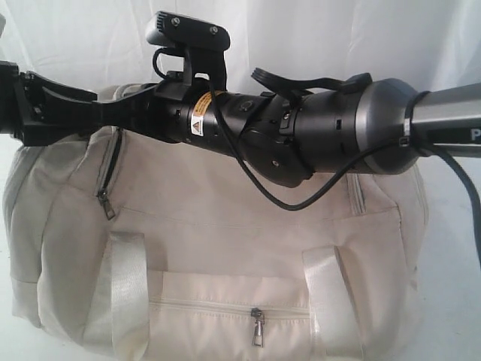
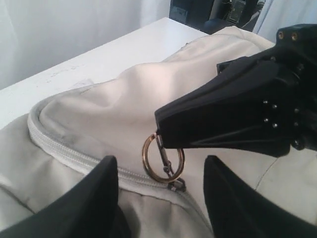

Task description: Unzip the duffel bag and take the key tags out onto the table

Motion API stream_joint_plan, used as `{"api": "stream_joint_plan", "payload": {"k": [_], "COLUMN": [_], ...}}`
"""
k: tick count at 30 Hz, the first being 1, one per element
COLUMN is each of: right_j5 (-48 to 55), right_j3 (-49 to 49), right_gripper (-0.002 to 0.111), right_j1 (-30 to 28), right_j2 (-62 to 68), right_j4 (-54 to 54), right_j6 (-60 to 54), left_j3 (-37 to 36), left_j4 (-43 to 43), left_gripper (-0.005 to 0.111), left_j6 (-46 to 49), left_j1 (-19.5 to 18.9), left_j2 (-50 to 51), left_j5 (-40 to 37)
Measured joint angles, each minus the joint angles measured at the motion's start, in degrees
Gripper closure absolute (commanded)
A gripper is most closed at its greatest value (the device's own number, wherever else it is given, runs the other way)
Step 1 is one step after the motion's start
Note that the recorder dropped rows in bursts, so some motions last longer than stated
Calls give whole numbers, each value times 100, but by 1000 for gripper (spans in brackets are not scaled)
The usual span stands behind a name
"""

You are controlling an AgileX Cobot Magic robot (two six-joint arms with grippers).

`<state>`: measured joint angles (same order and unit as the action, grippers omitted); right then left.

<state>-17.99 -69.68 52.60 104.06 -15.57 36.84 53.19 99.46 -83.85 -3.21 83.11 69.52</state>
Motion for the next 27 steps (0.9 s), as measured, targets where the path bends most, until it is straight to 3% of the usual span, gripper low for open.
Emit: {"api": "stream_joint_plan", "payload": {"k": [5, 11, 19, 23, 27], "right_j5": [-88, -176, -490, -651, -663], "right_j3": [0, 0, 0, -357, -1038], "right_gripper": [108, 108, 108, 108, 108], "right_j1": [-55, -116, -290, -367, -367], "right_j2": [0, 0, 27, 299, 752], "right_j4": [0, 0, 10, 0, 0], "right_j6": [0, -10, -10, -10, -10], "left_j3": [0, 0, -21, -21, -21], "left_j4": [0, 43, 53, 53, 67], "left_gripper": [50, 42, 41, 41, 41], "left_j6": [289, 646, 445, 241, 192], "left_j1": [0, 0, 0, 0, 154], "left_j2": [0, 0, -262, -285, -290], "left_j5": [0, -352, -162, -80, -578]}}
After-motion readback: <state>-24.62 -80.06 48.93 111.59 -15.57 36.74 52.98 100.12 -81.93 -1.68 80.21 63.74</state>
